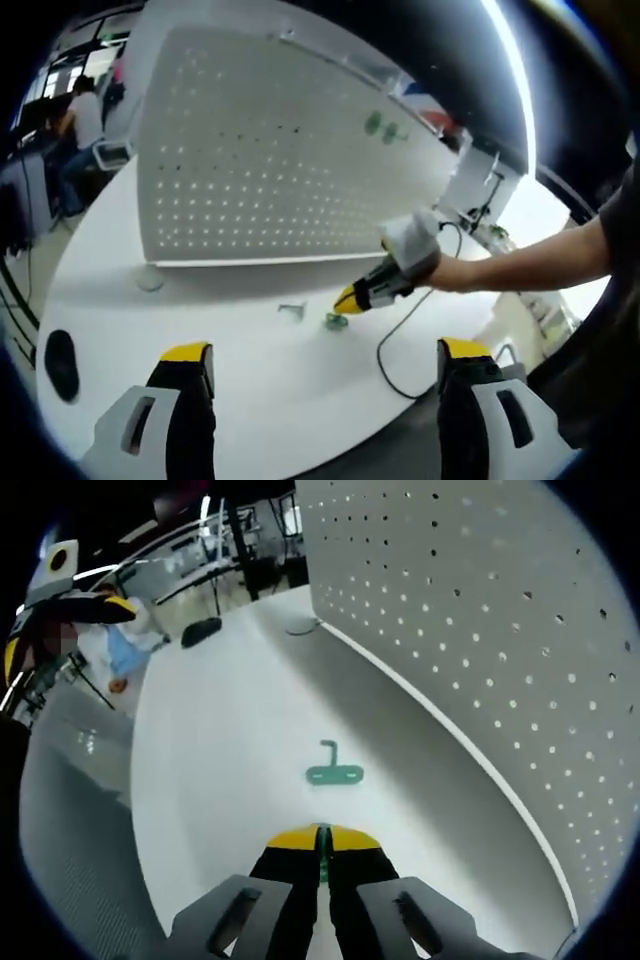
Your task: Insert the hook assembly into the mounting plate slot until the hook locks in place.
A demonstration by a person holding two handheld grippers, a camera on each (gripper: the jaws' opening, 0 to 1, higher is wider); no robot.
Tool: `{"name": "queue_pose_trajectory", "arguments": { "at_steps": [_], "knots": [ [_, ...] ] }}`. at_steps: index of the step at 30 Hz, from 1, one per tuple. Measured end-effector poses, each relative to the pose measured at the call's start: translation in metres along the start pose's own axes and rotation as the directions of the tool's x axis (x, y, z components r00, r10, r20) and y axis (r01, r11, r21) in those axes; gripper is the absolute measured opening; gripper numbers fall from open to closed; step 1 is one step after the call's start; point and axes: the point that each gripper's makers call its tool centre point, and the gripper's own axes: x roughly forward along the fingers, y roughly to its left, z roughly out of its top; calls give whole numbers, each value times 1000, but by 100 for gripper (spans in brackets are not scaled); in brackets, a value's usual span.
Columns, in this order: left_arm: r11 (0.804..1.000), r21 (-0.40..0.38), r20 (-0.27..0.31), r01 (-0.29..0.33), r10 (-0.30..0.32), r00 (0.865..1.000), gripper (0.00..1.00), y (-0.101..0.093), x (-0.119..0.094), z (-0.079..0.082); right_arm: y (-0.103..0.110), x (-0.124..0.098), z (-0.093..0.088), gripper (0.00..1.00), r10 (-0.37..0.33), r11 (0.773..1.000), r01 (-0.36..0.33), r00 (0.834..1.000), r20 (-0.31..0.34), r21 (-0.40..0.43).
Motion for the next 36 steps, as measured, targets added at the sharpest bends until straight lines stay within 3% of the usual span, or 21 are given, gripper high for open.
{"name": "queue_pose_trajectory", "arguments": {
  "at_steps": [5, 14, 16, 17, 18, 23, 36],
  "knots": [
    [1000, 10, 14, 5, -5, 1000, 95, -3, -2, 5, -1, -4, 4, 0, -27, 999, 26, 999, 21, 28],
    [999, 31, 34, 22, -23, 999, 95, -13, -8, 11, -4, -28, 28, 0, -72, 993, 60, 991, 112, 104],
    [999, 34, 40, 25, -27, 999, 96, -15, -9, 12, -3, -33, 35, 0, -81, 985, 57, 986, 149, 162],
    [999, 34, 44, 31, -33, 999, 97, -16, -9, 13, -4, -39, 43, 0, -95, 969, 47, 977, 191, 241],
    [999, 32, 51, 37, -38, 998, 98, -18, -10, 14, -5, -43, 48, 0, -107, 963, 48, 971, 212, 265],
    [998, 34, 64, 44, -46, 997, 100, -22, -13, 18, 5, -63, 68, 0, -133, 971, 70, 952, 275, 228],
    [996, 47, 91, 74, -78, 993, 100, -33, -16, 30, 33, -123, 117, 0, -185, 963, 65, 866, 465, 262]
  ]
}}
